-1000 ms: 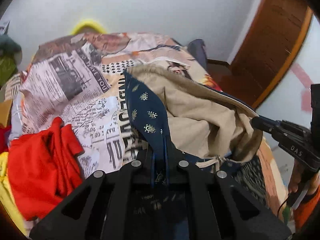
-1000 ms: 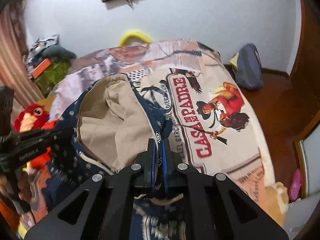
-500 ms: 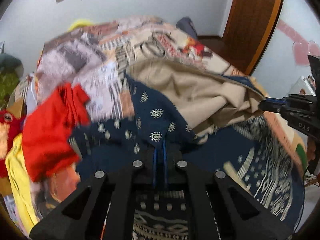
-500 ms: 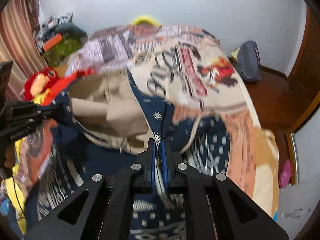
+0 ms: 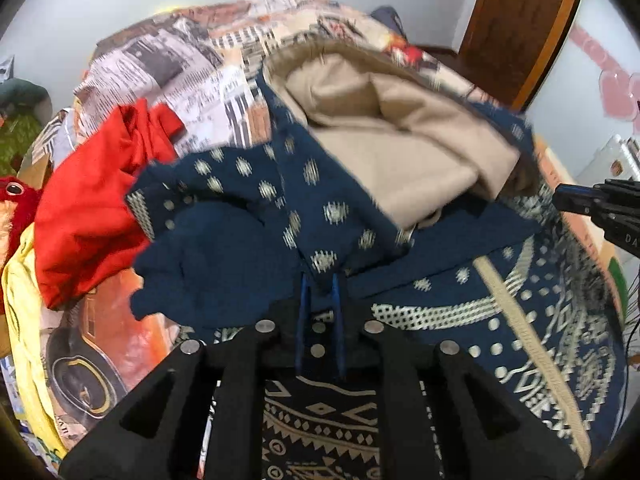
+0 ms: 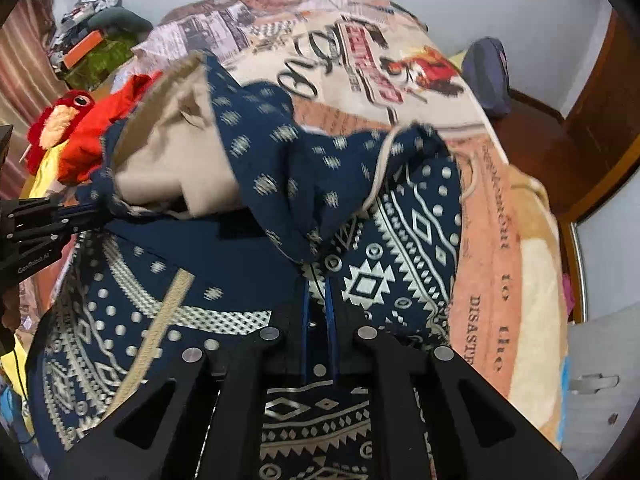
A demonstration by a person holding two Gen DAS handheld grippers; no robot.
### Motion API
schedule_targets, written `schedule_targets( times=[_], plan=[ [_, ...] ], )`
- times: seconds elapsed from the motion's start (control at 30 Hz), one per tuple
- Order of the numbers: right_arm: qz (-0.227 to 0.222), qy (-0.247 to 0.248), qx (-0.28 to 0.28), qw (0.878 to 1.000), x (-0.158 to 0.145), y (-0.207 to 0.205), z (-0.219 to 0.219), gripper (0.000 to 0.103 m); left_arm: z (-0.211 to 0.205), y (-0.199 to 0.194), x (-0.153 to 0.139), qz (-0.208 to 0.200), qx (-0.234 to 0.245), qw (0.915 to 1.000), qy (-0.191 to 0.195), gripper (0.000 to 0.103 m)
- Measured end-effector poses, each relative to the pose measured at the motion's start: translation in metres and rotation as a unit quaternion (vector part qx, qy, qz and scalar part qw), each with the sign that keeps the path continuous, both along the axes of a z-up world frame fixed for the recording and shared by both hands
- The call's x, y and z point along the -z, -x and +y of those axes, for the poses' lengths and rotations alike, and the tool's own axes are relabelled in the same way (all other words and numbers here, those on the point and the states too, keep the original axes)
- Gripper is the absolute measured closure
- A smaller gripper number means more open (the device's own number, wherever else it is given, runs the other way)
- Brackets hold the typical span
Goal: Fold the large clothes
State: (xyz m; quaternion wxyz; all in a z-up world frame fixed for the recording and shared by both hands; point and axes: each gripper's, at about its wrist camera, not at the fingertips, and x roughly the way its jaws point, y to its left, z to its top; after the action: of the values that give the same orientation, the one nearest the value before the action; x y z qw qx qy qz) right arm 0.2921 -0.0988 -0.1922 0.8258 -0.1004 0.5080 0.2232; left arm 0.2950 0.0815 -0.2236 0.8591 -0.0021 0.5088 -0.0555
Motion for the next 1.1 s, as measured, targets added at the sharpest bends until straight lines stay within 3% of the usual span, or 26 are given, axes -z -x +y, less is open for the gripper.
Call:
schedule_targets(
  times=[0.1, 0.13, 0.23, 0.4, 0.63, 0.93, 1.0, 1.07, 1.1],
  plan=[
    [-0.03, -0.014, -0.005, 0.999, -0.02, 0.004, 0.006, 0.078, 0.007, 0.0, -0.021, -0.031, -0.009, 0.9995, 0.003, 0.067],
    [-0.043, -0.021, -0.007, 0.999, -0.027, 0.004, 0.009, 0.068, 0.008, -0.001, -0.028, -0.042, -0.012, 0.999, 0.0, 0.062],
    [-0.074, -0.036, -0.015, 0.997, -0.041, 0.001, 0.021, 0.052, 0.011, -0.01, -0.044, -0.064, -0.019, 0.9978, -0.001, 0.054],
    [-0.078, -0.041, -0.033, 0.996, -0.043, -0.02, 0.05, 0.052, 0.016, -0.036, -0.05, -0.066, -0.032, 0.9971, 0.017, 0.049],
    [-0.021, -0.047, -0.049, 0.997, -0.011, -0.057, 0.079, 0.052, 0.015, -0.074, -0.028, -0.047, -0.032, 0.9979, 0.03, 0.049],
    [-0.008, -0.063, -0.023, 0.998, 0.008, -0.088, 0.081, 0.052, 0.018, -0.107, 0.0, -0.031, -0.027, 0.9982, 0.044, 0.049],
    [0.0, -0.071, -0.017, 0.997, 0.011, -0.095, 0.077, 0.058, 0.018, -0.111, 0.003, -0.029, -0.029, 0.9984, 0.039, 0.05],
    [0.008, -0.076, -0.016, 0.997, 0.013, -0.098, 0.075, 0.076, 0.018, -0.114, 0.005, -0.029, -0.033, 0.9984, 0.037, 0.061],
    [0.01, -0.083, -0.013, 0.996, 0.012, -0.098, 0.072, 0.078, 0.018, -0.116, 0.006, -0.026, -0.032, 0.9985, 0.036, 0.077]
  ],
)
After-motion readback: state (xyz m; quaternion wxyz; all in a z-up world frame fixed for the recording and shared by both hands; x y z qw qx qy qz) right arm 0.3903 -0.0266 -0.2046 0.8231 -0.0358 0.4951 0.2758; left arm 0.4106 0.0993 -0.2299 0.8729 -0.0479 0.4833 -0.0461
